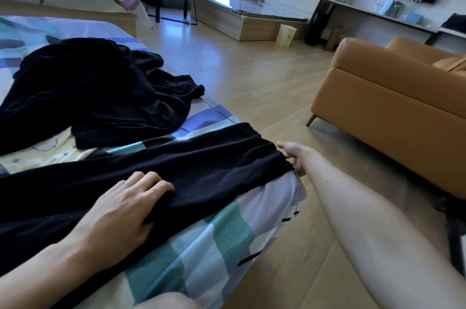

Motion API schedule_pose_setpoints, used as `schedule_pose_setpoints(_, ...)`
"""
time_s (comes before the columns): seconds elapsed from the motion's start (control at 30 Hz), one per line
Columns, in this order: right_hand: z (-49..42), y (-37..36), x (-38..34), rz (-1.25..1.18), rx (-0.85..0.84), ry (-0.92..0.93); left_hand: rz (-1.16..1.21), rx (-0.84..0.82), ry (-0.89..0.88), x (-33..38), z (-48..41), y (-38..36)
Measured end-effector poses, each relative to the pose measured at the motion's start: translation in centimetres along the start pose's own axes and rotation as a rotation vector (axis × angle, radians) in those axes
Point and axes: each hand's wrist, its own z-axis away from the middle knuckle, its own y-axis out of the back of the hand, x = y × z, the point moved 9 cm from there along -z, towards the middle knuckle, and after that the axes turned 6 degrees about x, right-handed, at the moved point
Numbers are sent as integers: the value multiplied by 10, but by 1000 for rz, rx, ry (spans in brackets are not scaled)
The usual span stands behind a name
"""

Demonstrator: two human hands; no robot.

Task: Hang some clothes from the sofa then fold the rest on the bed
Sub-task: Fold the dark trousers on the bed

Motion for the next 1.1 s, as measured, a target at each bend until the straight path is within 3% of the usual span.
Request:
schedule_pose_setpoints(0.33,-5,-15,-3,-229,-75,110,-62,-3,-98,94,-109,-45)
schedule_pose_setpoints(0.57,-18,24,-43,-956,-35,339,-93,43,-4,119,-164,-46)
schedule_pose_setpoints(0.67,1,76,-53,-1172,39,513,-85,126,29,114,-175,-28)
schedule_pose_setpoints(0.77,10,111,-41,-1306,98,573,-33,215,20,111,-175,-19)
schedule_pose_setpoints(0.83,7,116,-23,-1256,168,569,20,174,-27,113,-172,-27)
schedule_pose_setpoints(0.87,-1,110,-12,-1158,185,532,35,75,-51,115,-168,-40)
schedule_pose_setpoints(0.97,-35,71,39,-574,213,244,46,-303,-61,113,-145,-88)
schedule_pose_setpoints(1.03,-36,43,69,-156,138,45,148,-347,-27,110,-136,-97)
schedule_pose_setpoints(1.1,-24,21,84,73,-9,-69,286,-276,6,106,-138,-91)
